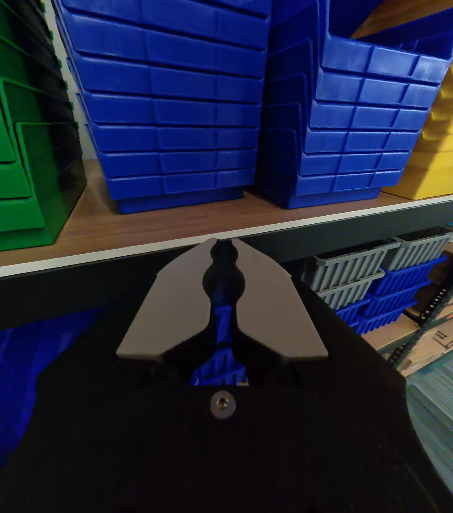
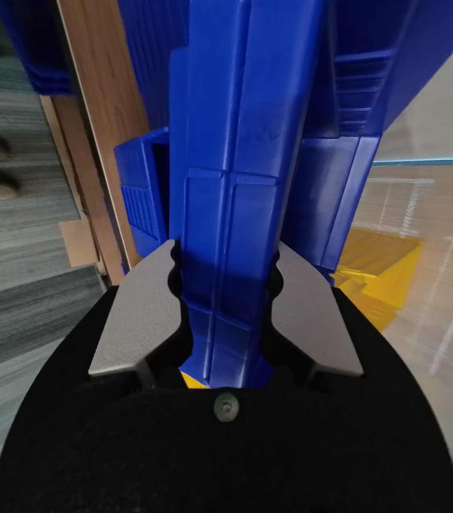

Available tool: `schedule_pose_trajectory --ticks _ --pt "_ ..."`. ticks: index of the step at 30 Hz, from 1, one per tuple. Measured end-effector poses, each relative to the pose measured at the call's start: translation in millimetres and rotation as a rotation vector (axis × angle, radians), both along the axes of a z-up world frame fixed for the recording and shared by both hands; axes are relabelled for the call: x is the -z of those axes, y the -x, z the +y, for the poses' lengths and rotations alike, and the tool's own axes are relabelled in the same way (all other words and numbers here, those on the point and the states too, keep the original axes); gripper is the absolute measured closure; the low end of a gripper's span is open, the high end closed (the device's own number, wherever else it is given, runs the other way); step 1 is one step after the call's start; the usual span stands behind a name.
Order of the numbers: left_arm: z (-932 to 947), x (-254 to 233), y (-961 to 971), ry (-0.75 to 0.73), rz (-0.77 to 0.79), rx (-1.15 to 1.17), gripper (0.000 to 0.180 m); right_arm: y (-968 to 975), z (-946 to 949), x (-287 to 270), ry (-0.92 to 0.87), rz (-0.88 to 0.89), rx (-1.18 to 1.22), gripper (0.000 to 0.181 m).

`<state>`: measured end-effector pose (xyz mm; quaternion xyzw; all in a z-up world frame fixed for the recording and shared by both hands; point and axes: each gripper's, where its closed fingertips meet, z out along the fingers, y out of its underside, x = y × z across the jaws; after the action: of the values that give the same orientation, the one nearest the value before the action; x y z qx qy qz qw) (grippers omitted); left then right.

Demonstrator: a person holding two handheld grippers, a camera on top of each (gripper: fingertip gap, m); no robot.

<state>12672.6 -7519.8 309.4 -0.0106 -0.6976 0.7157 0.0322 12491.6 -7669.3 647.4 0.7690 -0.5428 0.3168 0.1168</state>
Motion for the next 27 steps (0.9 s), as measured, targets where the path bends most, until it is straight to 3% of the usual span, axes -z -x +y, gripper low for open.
schedule_pose_trajectory --ticks 1,11,19,27 --pt "-1 2 1 -0.005 0.006 0.016 0.175 2 10 -6 0.022 -0.019 0.003 0.122" --pt "3 6 27 -0.042 -0.034 0.209 0.168 55 123 5 0.305 -0.211 -0.008 0.121" --pt "37 -25 90 -0.001 -0.129 0.313 0.168 115 194 77 0.513 -0.151 0.01 0.122" --pt "105 -25 203 0.017 -0.157 0.411 0.169 195 315 138 0.505 -0.169 0.033 0.122"
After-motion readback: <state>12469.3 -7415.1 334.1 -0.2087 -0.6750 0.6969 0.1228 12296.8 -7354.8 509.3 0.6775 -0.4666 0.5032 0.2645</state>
